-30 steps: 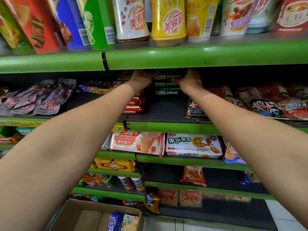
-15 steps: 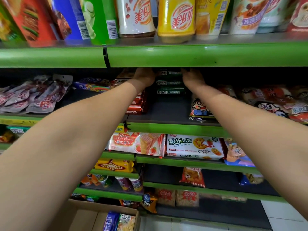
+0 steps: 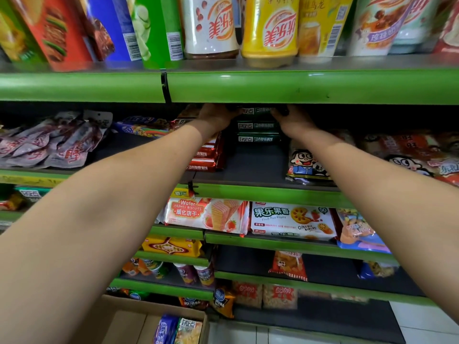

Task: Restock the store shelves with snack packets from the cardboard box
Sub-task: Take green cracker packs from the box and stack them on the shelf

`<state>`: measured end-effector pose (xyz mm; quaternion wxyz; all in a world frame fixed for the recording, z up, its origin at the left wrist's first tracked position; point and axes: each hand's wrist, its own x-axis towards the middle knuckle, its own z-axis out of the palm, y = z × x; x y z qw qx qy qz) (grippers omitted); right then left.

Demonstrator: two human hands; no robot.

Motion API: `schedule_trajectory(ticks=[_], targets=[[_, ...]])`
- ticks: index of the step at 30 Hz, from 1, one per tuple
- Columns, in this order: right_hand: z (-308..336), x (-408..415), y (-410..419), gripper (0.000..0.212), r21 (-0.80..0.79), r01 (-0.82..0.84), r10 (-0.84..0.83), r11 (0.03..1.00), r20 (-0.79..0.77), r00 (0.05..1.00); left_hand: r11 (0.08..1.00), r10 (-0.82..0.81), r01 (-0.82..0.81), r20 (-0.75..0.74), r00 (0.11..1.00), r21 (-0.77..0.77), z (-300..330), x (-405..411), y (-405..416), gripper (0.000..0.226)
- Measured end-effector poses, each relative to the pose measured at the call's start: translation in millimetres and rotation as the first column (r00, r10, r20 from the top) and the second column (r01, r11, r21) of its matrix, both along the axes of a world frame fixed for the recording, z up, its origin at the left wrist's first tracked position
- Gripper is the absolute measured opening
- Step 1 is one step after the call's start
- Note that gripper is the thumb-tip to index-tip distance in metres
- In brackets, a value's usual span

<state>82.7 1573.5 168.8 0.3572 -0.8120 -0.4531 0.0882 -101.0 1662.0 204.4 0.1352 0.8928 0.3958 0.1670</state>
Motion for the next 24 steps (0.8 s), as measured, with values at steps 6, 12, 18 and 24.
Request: schedule_trajectory(ticks=[6,12,18,24], targets=[[1.3,-5.4,-13.2,0.059,0.017,0.008,-0.008,1.000,-0.006,1.000,0.999,0.010,-0.010,0.010,1.000,-0.052,2.9,-7.0,-7.4,0.058],[-8.7,-17.1,-56.8,0.052,0.186,0.012,0.003,0.982,-0.084,0.996,0.990,0.122,-0.116,0.067,0.990,-0.080,0.8,-31.4,-27.8,0.051],[-1.9,-33.4,-59.9,0.046,0.080,-0.085,0.085,0.993,0.008,0.996,0.983,0.127,-0.087,0.251,0.960,-0.165,-14.4,-64.0,-82.8,0.025],[8.5,-36.2,-27.9,0.044,0.037,-0.164,0.168,0.986,-0.235,0.957,0.987,0.156,-0.125,0.382,0.911,-0.106,-30.6,-110.2,-132.1,0.017]])
